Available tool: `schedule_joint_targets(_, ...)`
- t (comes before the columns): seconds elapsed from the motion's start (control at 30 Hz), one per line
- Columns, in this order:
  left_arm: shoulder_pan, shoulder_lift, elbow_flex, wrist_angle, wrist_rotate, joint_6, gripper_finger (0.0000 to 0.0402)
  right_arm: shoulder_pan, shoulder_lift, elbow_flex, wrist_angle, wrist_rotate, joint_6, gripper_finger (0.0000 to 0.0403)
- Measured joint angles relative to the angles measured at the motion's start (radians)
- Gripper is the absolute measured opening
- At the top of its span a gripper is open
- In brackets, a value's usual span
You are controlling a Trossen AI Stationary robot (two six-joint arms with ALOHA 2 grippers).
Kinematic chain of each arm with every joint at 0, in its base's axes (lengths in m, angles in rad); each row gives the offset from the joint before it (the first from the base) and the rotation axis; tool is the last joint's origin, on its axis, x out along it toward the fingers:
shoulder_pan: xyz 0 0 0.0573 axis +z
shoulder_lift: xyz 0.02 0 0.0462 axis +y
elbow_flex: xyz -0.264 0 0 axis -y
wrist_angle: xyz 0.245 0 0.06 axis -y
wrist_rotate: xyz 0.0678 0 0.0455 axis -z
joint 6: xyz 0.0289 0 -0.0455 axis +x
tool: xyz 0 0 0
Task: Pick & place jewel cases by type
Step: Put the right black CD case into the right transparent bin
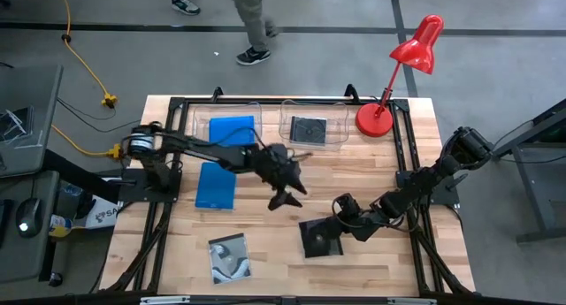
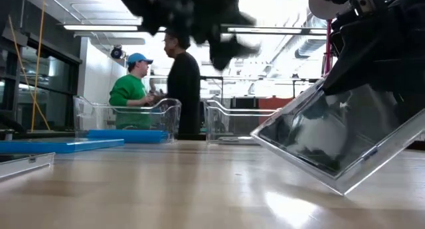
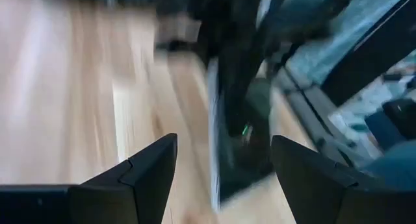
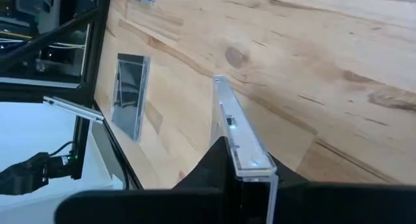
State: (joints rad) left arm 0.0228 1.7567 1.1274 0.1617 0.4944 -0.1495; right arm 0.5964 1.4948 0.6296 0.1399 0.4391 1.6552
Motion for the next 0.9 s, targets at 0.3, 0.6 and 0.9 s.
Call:
schedule_joint_targets(0.3,0.031,-0.293,0.004,-0.09,-0.086,0.163,0.0248,0.0,0.001,-0.001,0.015,0.072,-0.047,0.0005)
schedule_joint_targets(0.6,0.065,-0.545,0.004,-0.302,-0.176,0.255,0.0248,0.0,0.001,-0.003,0.042,0.129,-0.079,0.0004)
schedule_joint_targets(0.9,0.064,-0.758,0.004,-0.562,-0.35,0.311,0.0248,0.0,0.002,-0.003,0.069,0.16,-0.103,0.0002)
